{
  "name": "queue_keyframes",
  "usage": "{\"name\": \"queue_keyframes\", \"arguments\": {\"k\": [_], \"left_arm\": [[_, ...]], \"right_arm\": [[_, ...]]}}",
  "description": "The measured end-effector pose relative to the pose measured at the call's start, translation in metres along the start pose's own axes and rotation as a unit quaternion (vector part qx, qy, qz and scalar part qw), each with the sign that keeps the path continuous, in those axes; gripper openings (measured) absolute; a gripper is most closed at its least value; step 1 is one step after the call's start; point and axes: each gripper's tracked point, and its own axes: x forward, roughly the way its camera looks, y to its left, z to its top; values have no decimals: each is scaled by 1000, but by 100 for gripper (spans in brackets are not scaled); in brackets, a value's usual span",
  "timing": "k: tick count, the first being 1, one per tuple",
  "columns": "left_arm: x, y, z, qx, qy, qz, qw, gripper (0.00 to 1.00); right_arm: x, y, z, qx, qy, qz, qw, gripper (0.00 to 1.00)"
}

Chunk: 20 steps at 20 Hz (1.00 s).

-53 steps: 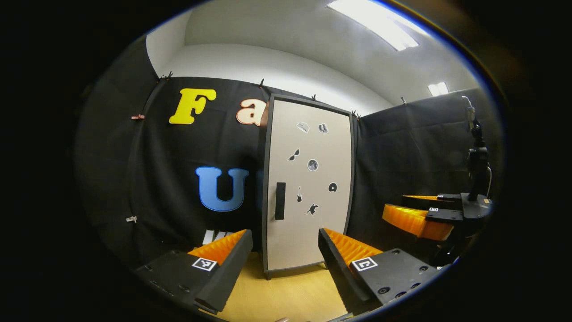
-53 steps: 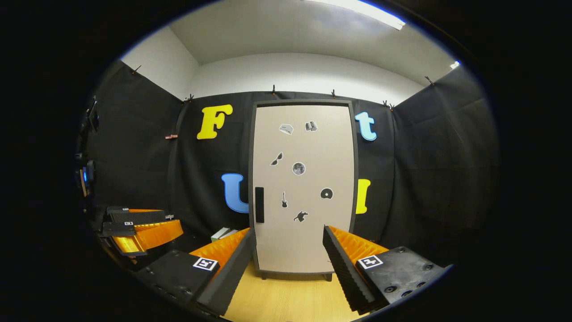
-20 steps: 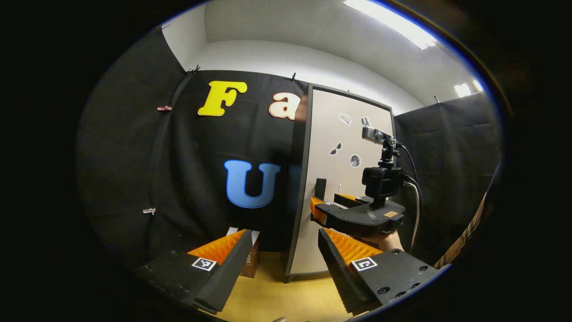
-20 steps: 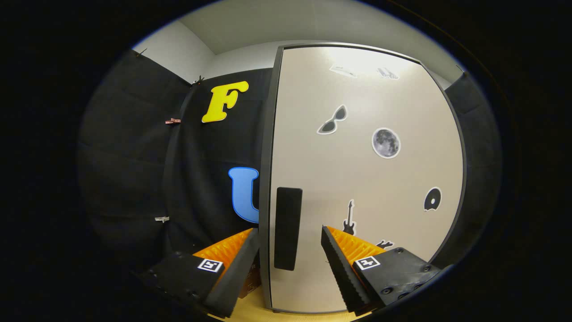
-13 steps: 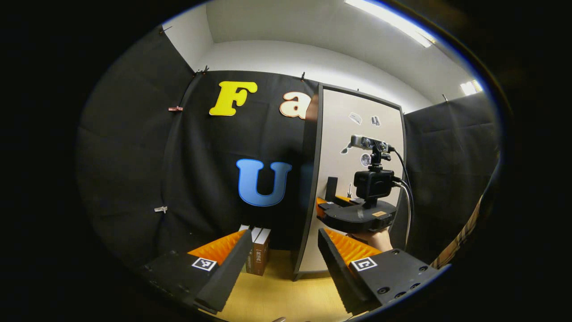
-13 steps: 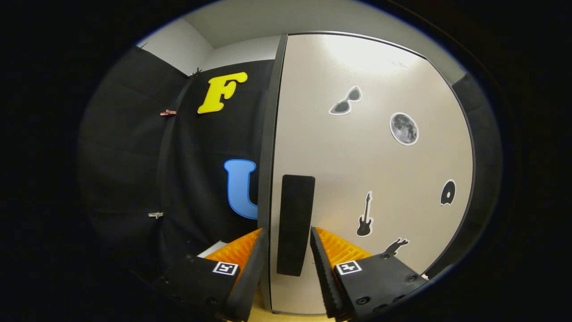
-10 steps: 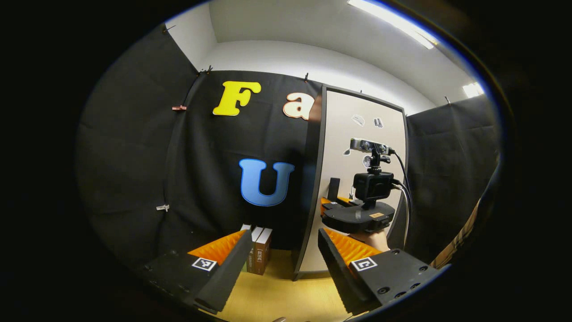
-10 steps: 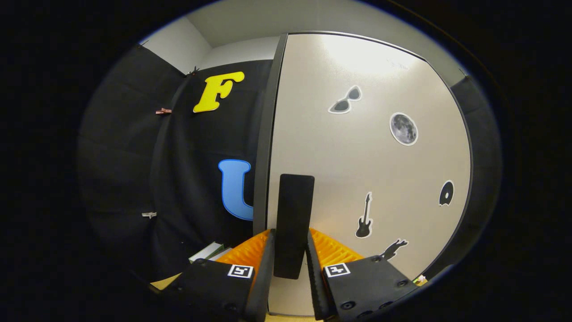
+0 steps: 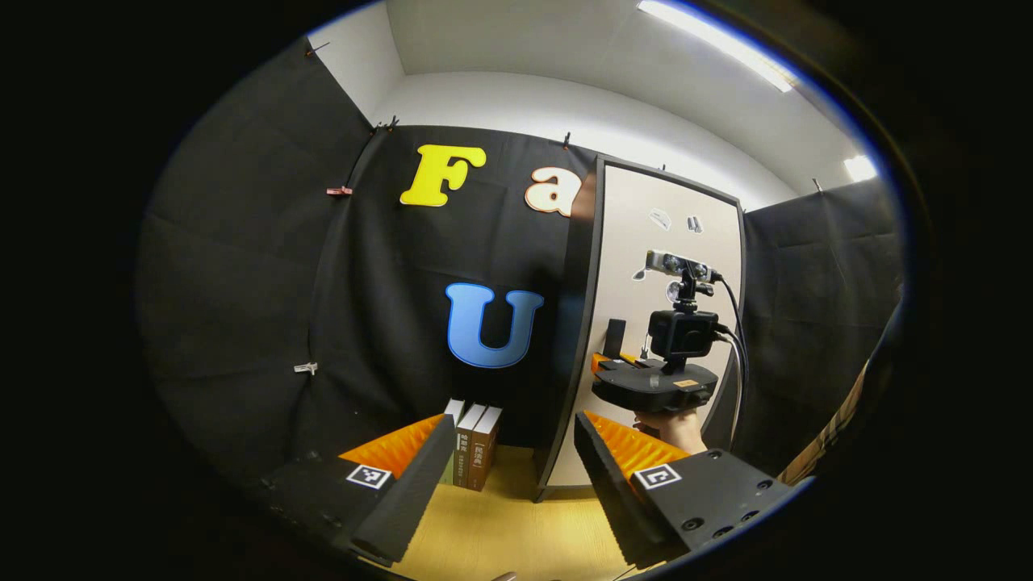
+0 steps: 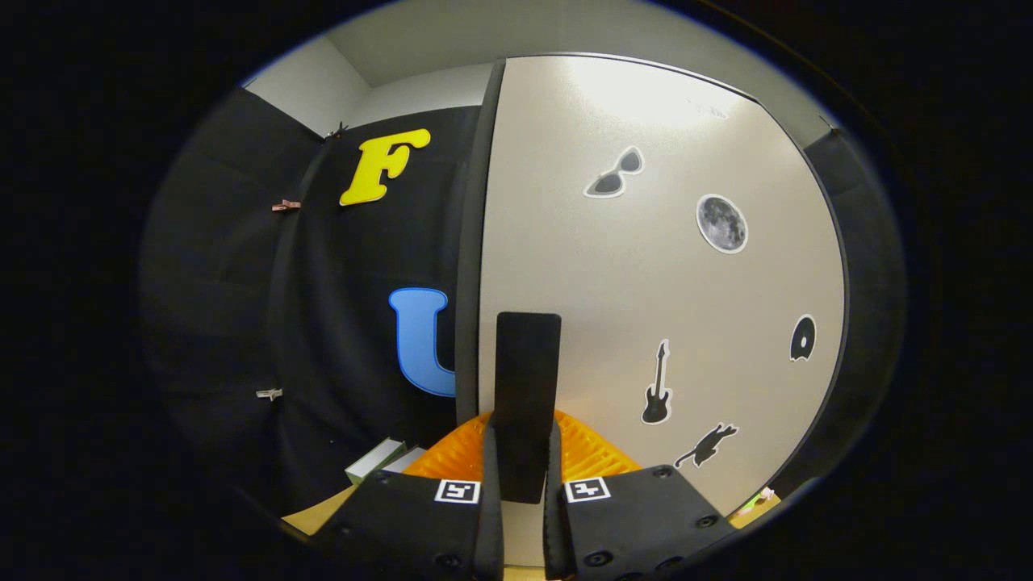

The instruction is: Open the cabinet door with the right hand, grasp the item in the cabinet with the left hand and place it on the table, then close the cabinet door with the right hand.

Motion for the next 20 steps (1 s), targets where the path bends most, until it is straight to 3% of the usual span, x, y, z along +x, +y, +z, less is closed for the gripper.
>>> {"name": "queue_keyframes", "arguments": {"k": [20], "left_arm": [[-37, -24, -6, -5, 0, -48, 999, 93]], "right_arm": [[-91, -9, 8, -5, 18, 56, 998, 23]]}}
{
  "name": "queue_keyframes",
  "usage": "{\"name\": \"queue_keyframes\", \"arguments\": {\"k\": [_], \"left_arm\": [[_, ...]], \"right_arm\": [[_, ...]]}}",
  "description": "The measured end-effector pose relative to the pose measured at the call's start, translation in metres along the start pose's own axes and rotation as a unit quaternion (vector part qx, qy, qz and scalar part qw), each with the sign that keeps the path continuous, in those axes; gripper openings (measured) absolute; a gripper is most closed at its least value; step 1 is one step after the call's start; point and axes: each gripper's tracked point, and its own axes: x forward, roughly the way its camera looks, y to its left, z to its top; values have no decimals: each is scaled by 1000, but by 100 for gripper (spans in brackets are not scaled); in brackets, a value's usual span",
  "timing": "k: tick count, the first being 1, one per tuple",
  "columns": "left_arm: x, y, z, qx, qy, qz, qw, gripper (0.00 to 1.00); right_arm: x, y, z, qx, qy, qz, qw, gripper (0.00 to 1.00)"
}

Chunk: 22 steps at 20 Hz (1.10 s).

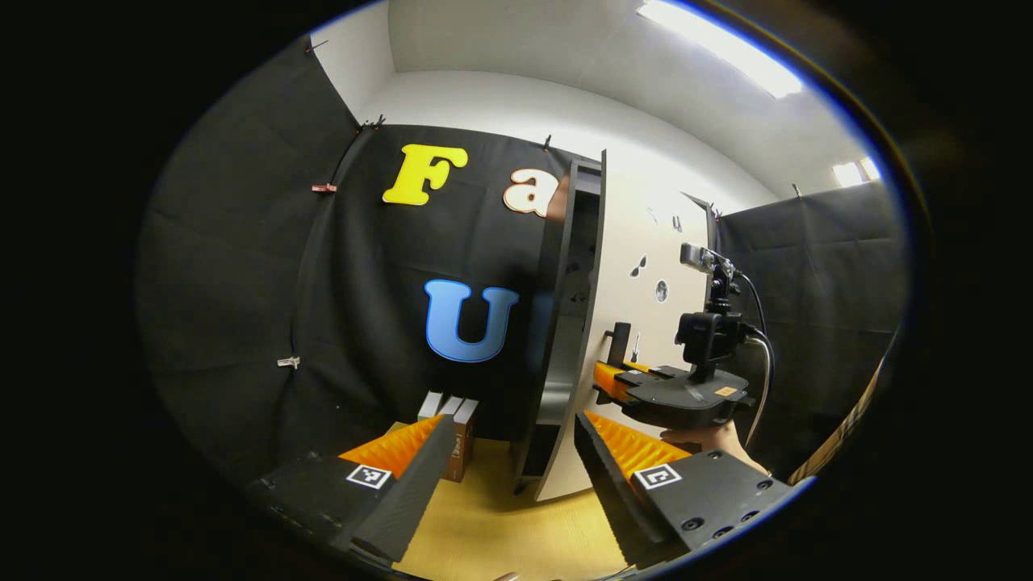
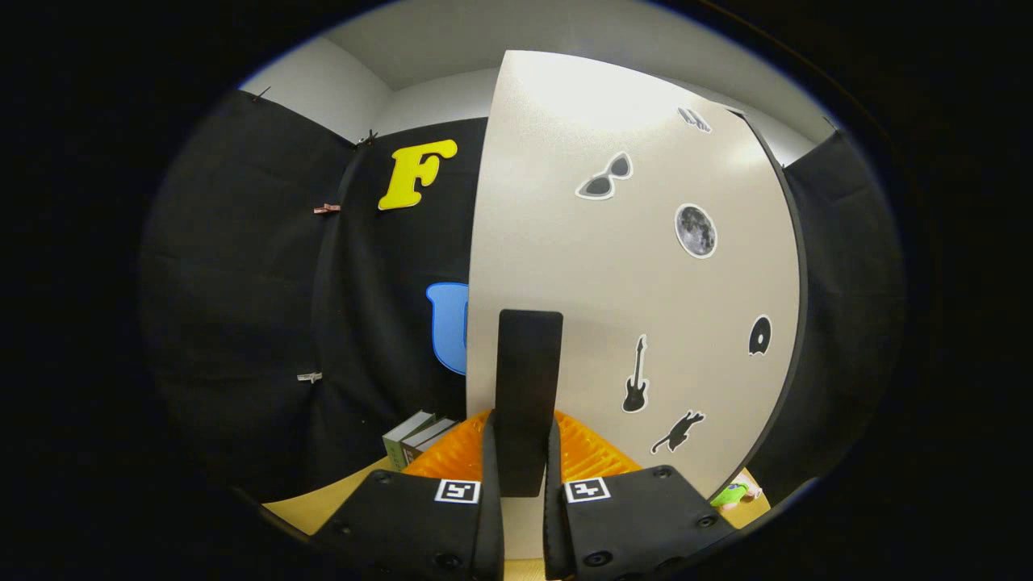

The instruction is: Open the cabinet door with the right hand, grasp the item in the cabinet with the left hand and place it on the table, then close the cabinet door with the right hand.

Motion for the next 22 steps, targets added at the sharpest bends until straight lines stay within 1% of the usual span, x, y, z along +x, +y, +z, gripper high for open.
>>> {"name": "queue_keyframes", "arguments": {"k": [9, 13, 17, 22], "left_arm": [[-43, -16, 2, 13, -1, -45, 999, 94], [-54, -39, -3, 22, 8, -89, 996, 94], [-57, -64, -12, 18, 17, -137, 990, 94], [-54, -90, -22, 16, 36, -178, 983, 93]], "right_arm": [[-46, -20, 1, 5, -2, -8, 1000, 23], [-70, -31, 2, -6, -4, -10, 1000, 23], [-94, -46, 3, -5, -7, -17, 1000, 23], [-100, -54, 5, 3, -6, -19, 1000, 23]]}}
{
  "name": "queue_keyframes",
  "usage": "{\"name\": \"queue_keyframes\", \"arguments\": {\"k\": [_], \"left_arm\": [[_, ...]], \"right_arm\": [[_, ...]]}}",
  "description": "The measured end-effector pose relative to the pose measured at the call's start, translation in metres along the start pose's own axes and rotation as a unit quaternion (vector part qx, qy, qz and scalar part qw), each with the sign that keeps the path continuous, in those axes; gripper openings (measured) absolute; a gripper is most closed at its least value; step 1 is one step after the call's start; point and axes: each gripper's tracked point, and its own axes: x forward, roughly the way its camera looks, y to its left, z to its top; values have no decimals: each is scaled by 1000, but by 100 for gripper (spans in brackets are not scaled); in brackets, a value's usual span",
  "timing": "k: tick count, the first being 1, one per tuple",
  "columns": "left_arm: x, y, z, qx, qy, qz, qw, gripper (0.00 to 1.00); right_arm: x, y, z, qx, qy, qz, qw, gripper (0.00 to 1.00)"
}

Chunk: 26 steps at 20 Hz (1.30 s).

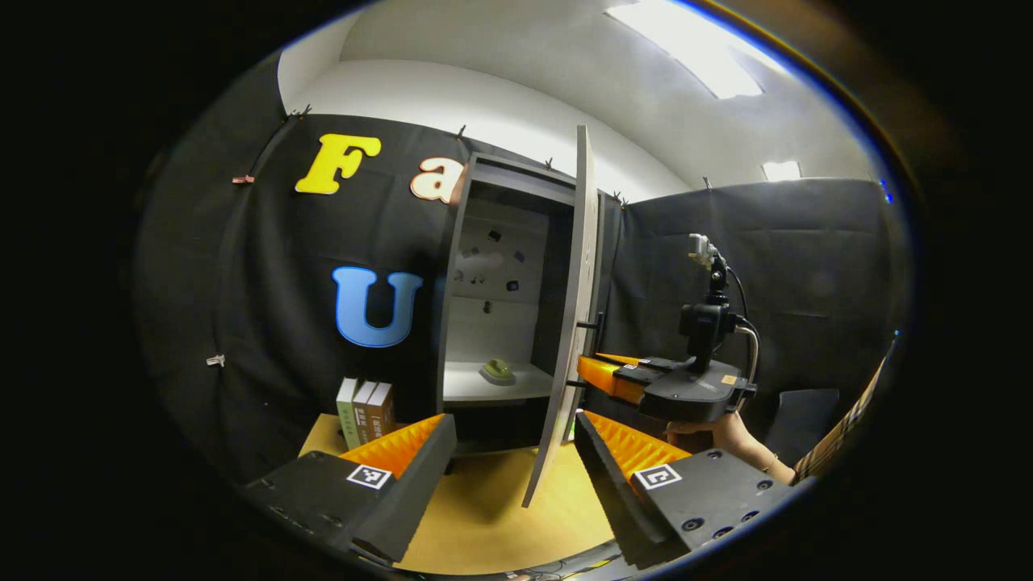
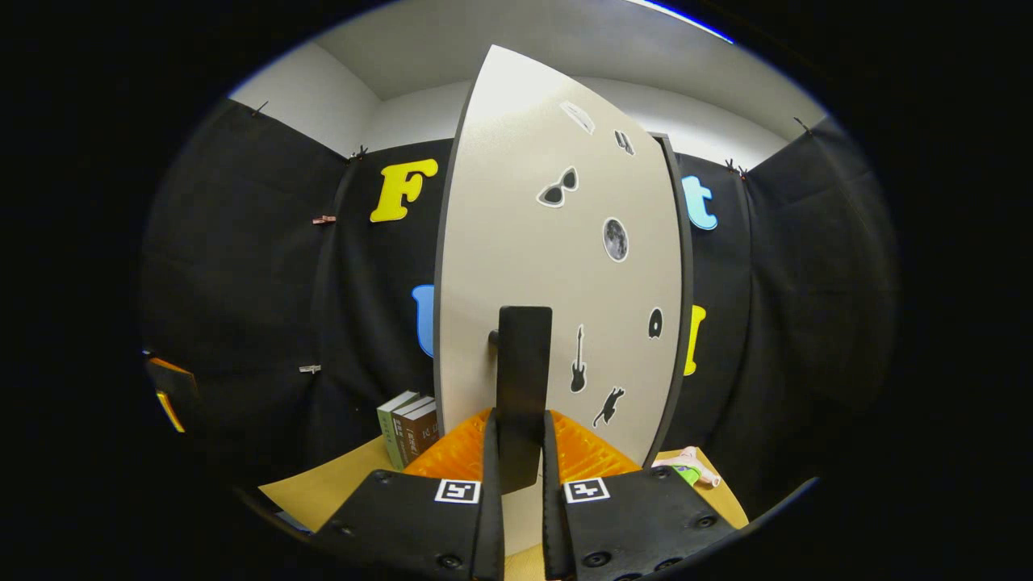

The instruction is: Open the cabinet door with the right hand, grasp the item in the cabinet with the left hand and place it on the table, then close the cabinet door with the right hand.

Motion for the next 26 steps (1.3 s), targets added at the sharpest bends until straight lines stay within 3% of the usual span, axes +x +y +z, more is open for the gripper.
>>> {"name": "queue_keyframes", "arguments": {"k": [4, 5, 6, 12, 13, 17, 26], "left_arm": [[16, -17, 1, 1, 3, -26, 1000, 93], [21, -21, 3, 1, -1, -30, 1000, 97], [24, -26, 4, 2, -4, -33, 999, 93], [53, -57, 7, 26, -13, -55, 998, 93], [56, -62, 5, 25, -13, -61, 998, 96], [63, -72, 3, -3, -12, -85, 996, 93], [81, -72, 4, -2, -11, -75, 997, 94]], "right_arm": [[-6, -9, 1, -4, 2, -10, 1000, 22], [-8, -10, 0, -6, 4, -13, 1000, 23], [-9, -13, 0, -11, 6, -16, 1000, 22], [-15, -27, 0, -31, 10, -19, 999, 22], [-17, -29, 0, -34, 10, -20, 999, 22], [-20, -36, -1, -34, 12, -26, 999, 21], [-25, -54, -3, -8, 12, -56, 998, 17]]}}
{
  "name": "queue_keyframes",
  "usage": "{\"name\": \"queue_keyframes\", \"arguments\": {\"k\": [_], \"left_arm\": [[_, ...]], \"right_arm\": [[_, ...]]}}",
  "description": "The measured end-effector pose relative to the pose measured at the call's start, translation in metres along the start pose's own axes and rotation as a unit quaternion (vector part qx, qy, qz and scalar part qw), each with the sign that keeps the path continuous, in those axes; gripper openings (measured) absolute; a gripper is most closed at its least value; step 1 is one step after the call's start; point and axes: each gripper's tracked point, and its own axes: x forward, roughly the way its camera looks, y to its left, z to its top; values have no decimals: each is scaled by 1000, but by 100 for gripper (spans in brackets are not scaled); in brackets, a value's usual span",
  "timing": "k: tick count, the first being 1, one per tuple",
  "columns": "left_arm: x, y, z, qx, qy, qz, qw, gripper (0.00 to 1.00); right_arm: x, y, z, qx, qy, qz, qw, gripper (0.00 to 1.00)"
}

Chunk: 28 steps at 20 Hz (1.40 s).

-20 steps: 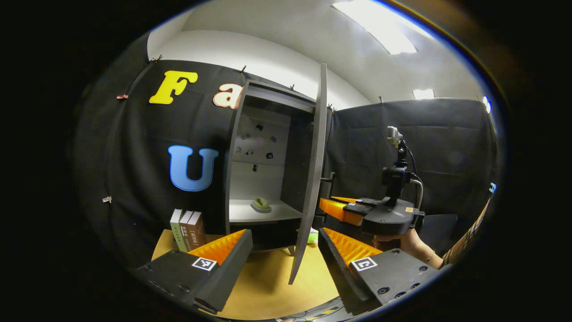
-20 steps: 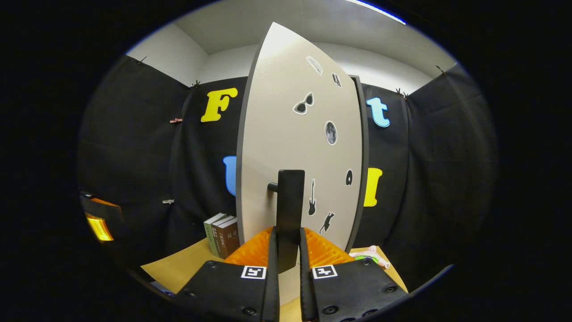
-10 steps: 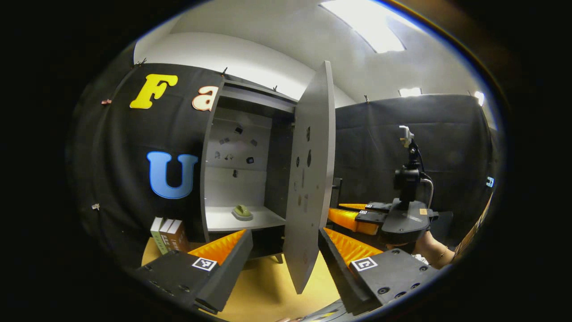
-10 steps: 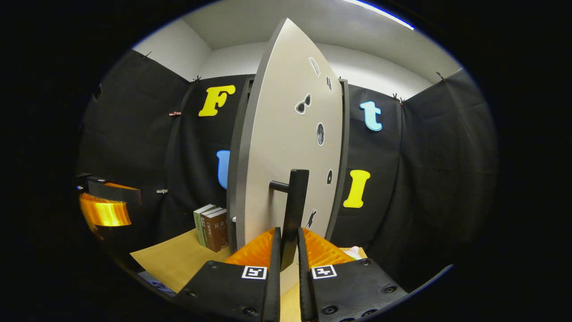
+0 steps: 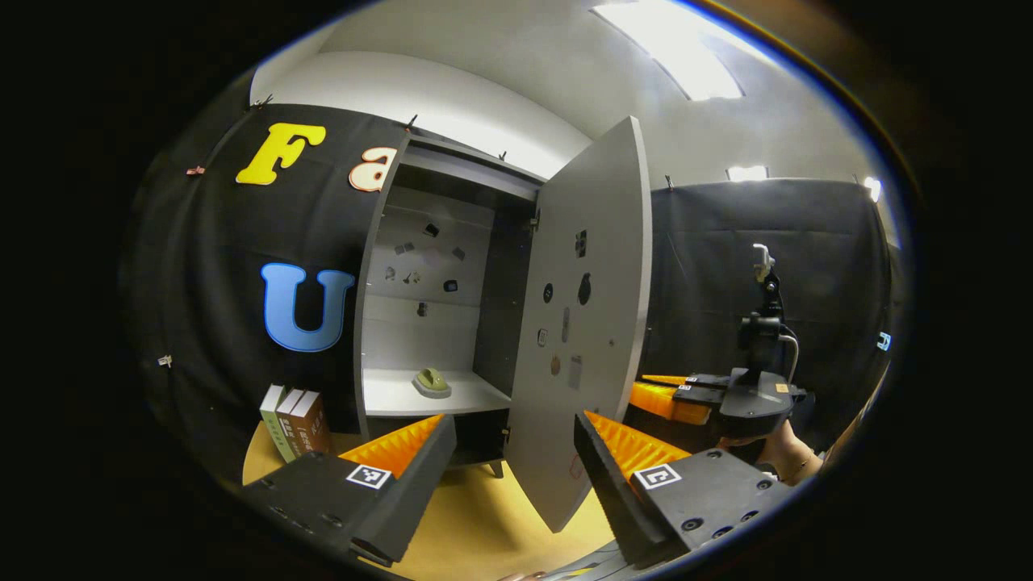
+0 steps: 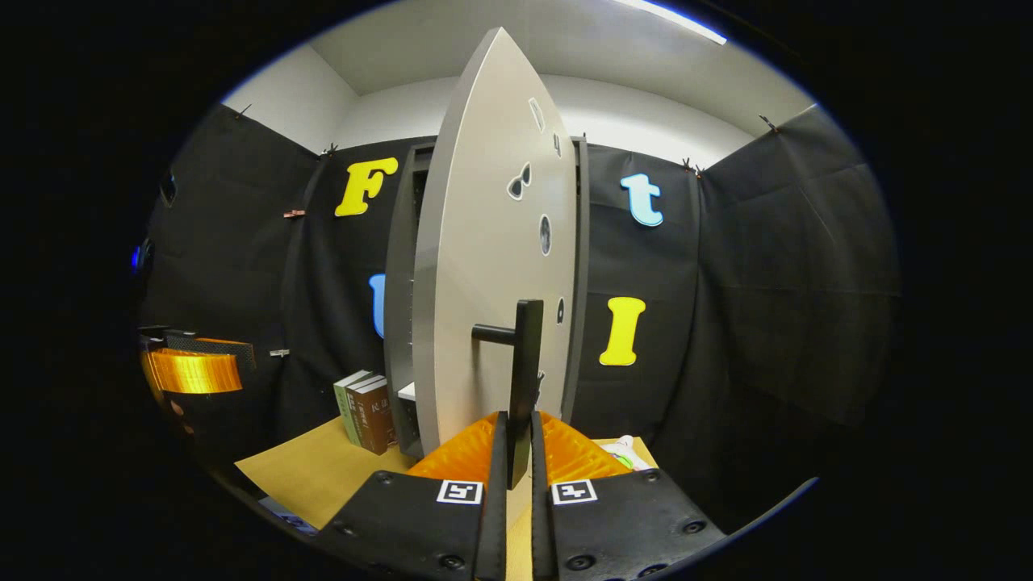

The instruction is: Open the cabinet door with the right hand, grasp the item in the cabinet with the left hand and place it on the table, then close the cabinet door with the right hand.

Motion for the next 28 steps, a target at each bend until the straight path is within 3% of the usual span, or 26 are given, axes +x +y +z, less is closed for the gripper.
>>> {"name": "queue_keyframes", "arguments": {"k": [3, 5, 7, 12, 13, 14, 18, 19, 24, 27, 28], "left_arm": [[22, -2, 0, -7, 2, -5, 1000, 93], [30, -8, 0, -7, 5, -9, 1000, 93], [38, -14, -1, -4, 7, -12, 1000, 93], [59, -31, -3, 4, 12, -27, 1000, 96], [62, -33, -2, 4, 12, -29, 999, 93], [66, -36, -4, 3, 13, -33, 999, 96], [77, -37, -8, -1, 17, -42, 999, 93], [78, -32, -7, 2, 18, -39, 999, 97], [82, 1, -4, 40, 18, -11, 999, 94], [93, 13, 1, 38, 11, -28, 999, 94], [99, 18, 5, 37, 10, -33, 999, 94]], "right_arm": [[-2, -3, 1, 13, -3, -3, 1000, 16], [1, -8, 0, 17, -5, -11, 1000, 21], [1, -13, 1, 22, -8, -21, 1000, 14], [2, -25, 2, 29, -20, -40, 999, 16], [1, -27, 3, 30, -22, -43, 998, 16], [0, -26, 4, 33, -24, -39, 998, 16], [-2, -23, 6, 36, -29, -29, 999, 17], [-4, -25, 6, 29, -29, -35, 999, 17], [-15, -33, 15, 19, -52, -75, 996, 17], [-15, -44, 18, 0, -58, -113, 992, 17], [-20, -52, 17, -14, -53, -132, 990, 23]]}}
